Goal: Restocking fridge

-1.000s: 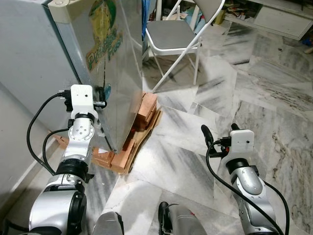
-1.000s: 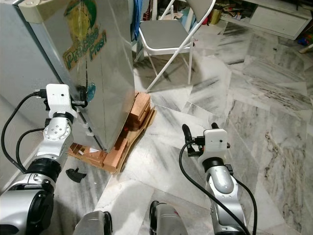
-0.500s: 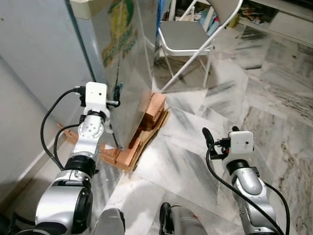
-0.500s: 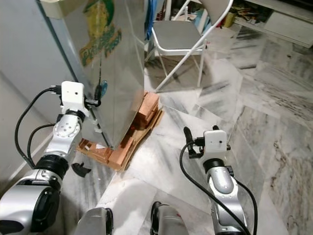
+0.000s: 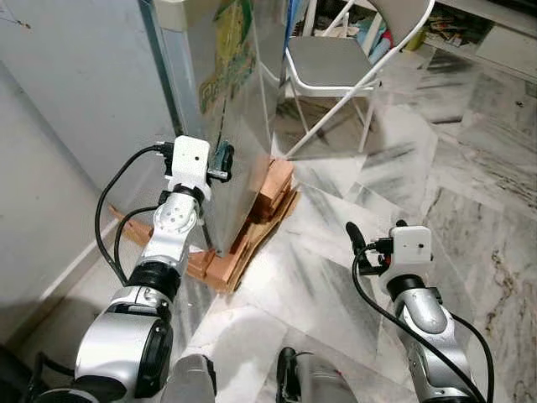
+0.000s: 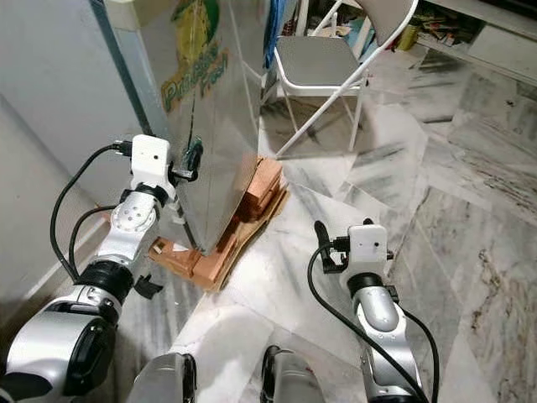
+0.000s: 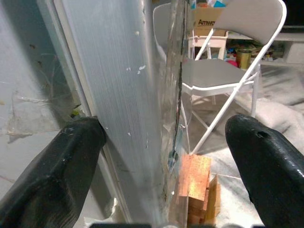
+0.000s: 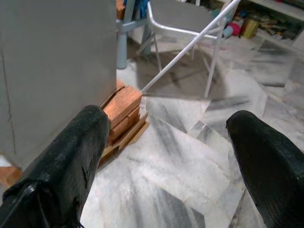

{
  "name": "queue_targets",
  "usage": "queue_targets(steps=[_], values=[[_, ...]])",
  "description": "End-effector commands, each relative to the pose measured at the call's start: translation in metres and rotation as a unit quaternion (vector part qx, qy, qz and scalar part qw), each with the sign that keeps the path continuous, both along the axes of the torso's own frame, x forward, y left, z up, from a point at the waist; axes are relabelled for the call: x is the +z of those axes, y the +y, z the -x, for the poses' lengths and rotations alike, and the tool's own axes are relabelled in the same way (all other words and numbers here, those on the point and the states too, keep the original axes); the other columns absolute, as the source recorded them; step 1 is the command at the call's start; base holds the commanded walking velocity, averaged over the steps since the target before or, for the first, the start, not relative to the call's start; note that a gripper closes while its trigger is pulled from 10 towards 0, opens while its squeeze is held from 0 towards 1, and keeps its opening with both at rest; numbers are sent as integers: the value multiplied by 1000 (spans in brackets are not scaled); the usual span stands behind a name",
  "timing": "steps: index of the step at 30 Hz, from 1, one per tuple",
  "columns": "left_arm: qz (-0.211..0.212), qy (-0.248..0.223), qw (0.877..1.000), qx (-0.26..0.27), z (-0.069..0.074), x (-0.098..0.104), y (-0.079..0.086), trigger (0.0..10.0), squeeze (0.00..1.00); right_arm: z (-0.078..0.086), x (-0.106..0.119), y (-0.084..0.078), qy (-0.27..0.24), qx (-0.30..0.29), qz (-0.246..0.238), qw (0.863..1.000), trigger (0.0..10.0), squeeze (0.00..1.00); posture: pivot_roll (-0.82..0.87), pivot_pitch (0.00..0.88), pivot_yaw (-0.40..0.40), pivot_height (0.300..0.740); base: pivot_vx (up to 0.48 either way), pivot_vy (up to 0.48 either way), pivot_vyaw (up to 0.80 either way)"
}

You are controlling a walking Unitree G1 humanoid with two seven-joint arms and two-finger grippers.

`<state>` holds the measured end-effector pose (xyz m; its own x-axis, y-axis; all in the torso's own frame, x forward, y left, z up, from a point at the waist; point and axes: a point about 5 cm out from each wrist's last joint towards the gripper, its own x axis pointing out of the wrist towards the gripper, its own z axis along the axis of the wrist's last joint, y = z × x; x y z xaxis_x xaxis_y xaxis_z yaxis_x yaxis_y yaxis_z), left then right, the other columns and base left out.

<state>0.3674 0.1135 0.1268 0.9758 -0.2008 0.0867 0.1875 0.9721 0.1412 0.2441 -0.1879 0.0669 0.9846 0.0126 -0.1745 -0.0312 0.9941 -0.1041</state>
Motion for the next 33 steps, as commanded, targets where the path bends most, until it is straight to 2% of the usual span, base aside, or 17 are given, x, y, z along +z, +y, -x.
queue_targets(steps=[1, 3, 4, 5, 6, 7, 11, 12, 13, 14, 17, 18, 19, 20, 25, 28, 33], values=[[-8, -56, 994, -96, -2, 31, -49, 10000, 0, 9, -12, -6, 38, -7, 20, 999, 10000, 0, -11, 131, -41, 740, 0, 0, 0], [-10, -70, 981, -183, 14, 35, -91, 10000, 0, 16, -21, -12, 61, -23, 25, 998, 10000, 0, -7, 127, -43, 740, 0, 0, 0], [-1, -78, 967, -244, 29, 36, -120, 10000, 0, 20, -25, -15, 75, -38, 23, 996, 10000, 0, -7, 124, -42, 740, 0, 0, 0], [-1, -78, 967, -244, 29, 36, -120, 10000, 0, 20, -25, -15, 75, -38, 23, 996, 10000, 0, -7, 124, -42, 740, 0, 0, 0], [7, -84, 955, -283, 41, 39, -139, 10000, 0, 22, -28, -18, 85, -48, 22, 995, 10000, 0, -8, 123, -42, 740, 0, 0, 0], [24, -95, 927, -361, 69, 43, -175, 10000, 0, 21, -30, -20, 92, -62, 19, 994, 10000, 0, -17, 120, -37, 740, 0, 0, 0], [29, -95, 922, -375, 75, 43, -185, 10000, 0, 19, -29, -19, 92, -62, 21, 994, 10000, 0, -20, 118, -33, 740, 0, 0, 0], [28, -93, 932, -349, 63, 45, -176, 10000, 0, 19, -29, -18, 93, -60, 22, 994, 10000, 0, -20, 122, -28, 740, 0, 0, 0], [28, -93, 932, -349, 63, 45, -176, 10000, 0, 19, -29, -18, 93, -60, 22, 994, 10000, 0, -20, 122, -28, 740, 0, 0, 0], [42, -88, 946, -309, 49, 49, -160, 10000, 0, 20, -30, -18, 94, -63, 18, 993, 10000, 0, -13, 119, -25, 740, 0, 0, 0], [60, -80, 958, -268, 38, 50, -140, 10000, 0, 20, -31, -18, 96, -64, 14, 993, 10000, 0, -5, 116, -21, 740, 0, 0, 0], [67, -75, 965, -241, 34, 47, -125, 10000, 0, 19, -31, -17, 94, -62, 13, 994, 10000, 0, -1, 116, -22, 740, 0, 0, 0], [67, -75, 965, -241, 34, 47, -125, 10000, 0, 19, -31, -17, 94, -62, 13, 994, 10000, 0, -1, 116, -22, 740, 0, 0, 0], [66, -67, 974, -204, 31, 40, -102, 10000, 0, 18, -30, -15, 91, -56, 13, 994, 10000, 0, 6, 117, -23, 740, 0, 0, 0], [41, -54, 985, -161, 41, 18, -60, 10000, 0, 15, -26, -12, 74, -44, 9, 996, 10000, 0, 19, 117, -28, 740, 0, 0, 0], [30, -19, 995, -97, 63, -15, -16, 10000, 0, 10, -22, -8, 59, -34, 18, 997, 10000, 0, 27, 111, -33, 740, 221, -229, 0], [15, 6, 997, -73, 81, -30, 0, 10000, 0, 7, -22, -6, 57, -25, 25, 998, 10000, 0, 34, 107, -37, 740, 319, -355, -386]])
